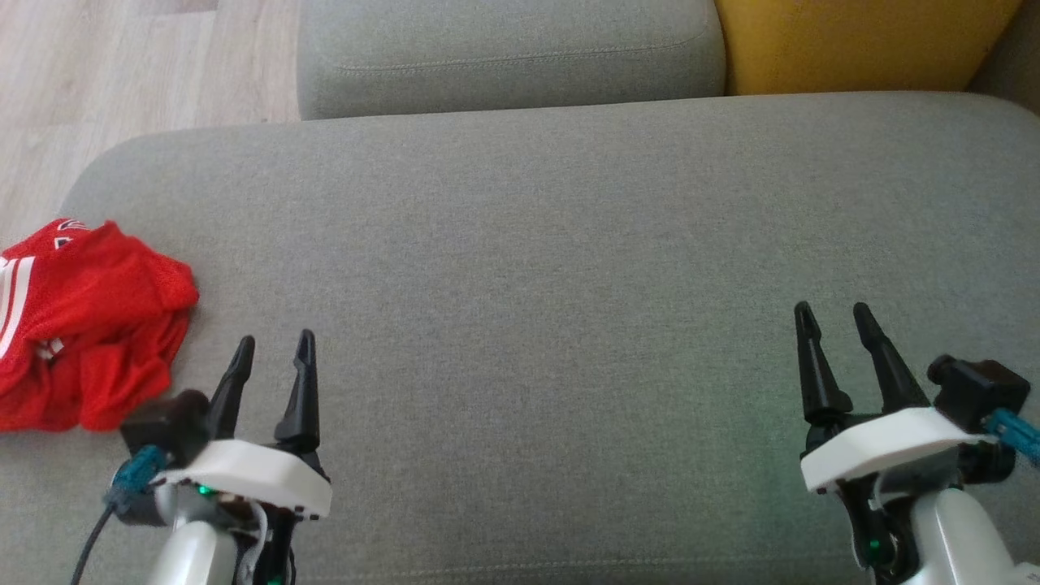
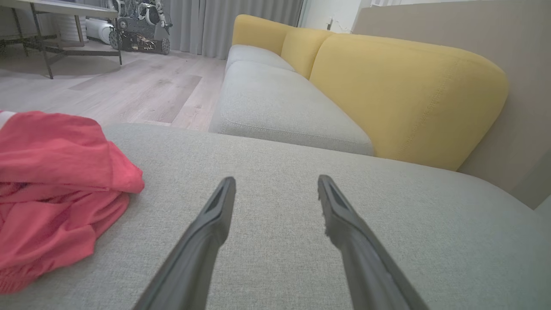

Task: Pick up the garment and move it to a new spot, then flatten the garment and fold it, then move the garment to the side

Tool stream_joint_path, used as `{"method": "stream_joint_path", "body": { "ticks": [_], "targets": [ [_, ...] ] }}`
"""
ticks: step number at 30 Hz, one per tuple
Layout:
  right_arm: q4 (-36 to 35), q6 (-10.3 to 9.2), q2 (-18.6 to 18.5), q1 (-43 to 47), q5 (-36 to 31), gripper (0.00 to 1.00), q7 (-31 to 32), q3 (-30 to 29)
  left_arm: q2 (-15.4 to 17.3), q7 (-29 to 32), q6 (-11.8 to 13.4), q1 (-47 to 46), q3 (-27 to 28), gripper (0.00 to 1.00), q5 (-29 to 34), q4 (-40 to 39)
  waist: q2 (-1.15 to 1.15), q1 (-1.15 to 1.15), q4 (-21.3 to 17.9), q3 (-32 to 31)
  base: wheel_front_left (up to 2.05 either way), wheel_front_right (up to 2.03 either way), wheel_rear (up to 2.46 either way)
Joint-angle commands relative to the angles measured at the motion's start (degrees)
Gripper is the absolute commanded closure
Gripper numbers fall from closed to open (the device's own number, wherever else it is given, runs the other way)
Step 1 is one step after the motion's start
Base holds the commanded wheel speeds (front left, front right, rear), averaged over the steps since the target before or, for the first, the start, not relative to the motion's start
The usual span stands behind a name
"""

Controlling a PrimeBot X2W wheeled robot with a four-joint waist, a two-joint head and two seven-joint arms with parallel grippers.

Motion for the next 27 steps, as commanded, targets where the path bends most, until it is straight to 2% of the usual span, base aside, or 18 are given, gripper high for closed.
{"method": "stream_joint_path", "body": {
  "ticks": [1,27],
  "targets": [
    [-2.43,-0.03,0.12,-2.22,-2.03,0.00,-0.65,1.32,1.20,-0.80,0.00,-3.26,1.28,0.00,2.03,-1.78,0.00,0.00,-0.02,0.01,0.00,0.00,0.00],
    [-3.03,-0.04,1.04,-2.37,-13.67,0.00,-1.82,1.07,0.85,-5.04,-0.01,-3.96,0.17,0.00,14.98,0.36,0.00,0.00,-0.19,0.03,0.00,0.00,0.00]
  ]
}}
